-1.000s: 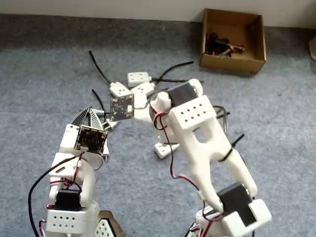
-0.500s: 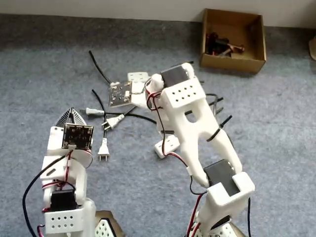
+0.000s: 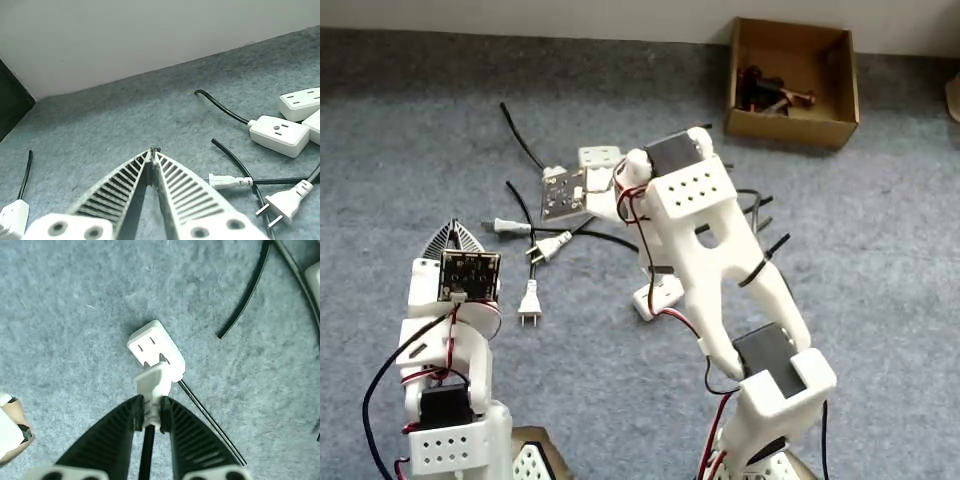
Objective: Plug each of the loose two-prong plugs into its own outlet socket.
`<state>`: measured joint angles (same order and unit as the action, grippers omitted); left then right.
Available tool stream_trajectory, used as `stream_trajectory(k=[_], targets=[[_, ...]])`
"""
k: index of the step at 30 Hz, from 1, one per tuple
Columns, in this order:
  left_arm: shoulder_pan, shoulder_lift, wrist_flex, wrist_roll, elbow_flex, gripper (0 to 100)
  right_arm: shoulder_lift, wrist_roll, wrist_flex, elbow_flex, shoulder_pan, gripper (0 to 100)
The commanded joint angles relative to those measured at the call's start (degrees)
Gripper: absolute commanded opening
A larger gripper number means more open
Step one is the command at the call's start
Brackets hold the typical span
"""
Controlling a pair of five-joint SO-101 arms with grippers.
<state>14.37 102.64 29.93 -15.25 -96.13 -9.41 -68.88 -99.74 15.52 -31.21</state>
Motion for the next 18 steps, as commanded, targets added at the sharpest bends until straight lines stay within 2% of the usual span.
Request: stream_trajectory(k=[1, 6, 18], targets=[[0.57, 0.66, 0.18, 0.62, -1.1, 1, 0.48, -0.7, -1.01, 0.57, 0.48, 0.6], [0.57, 0.66, 0.18, 0.62, -1.1, 1, 0.66, -0.53, 0.13, -4.97, 0.4, 0.6], [0.57, 0.66, 0.18, 0.62, -1.1, 1, 0.57, -0.09, 2.15, -5.32, -0.75, 0.6]])
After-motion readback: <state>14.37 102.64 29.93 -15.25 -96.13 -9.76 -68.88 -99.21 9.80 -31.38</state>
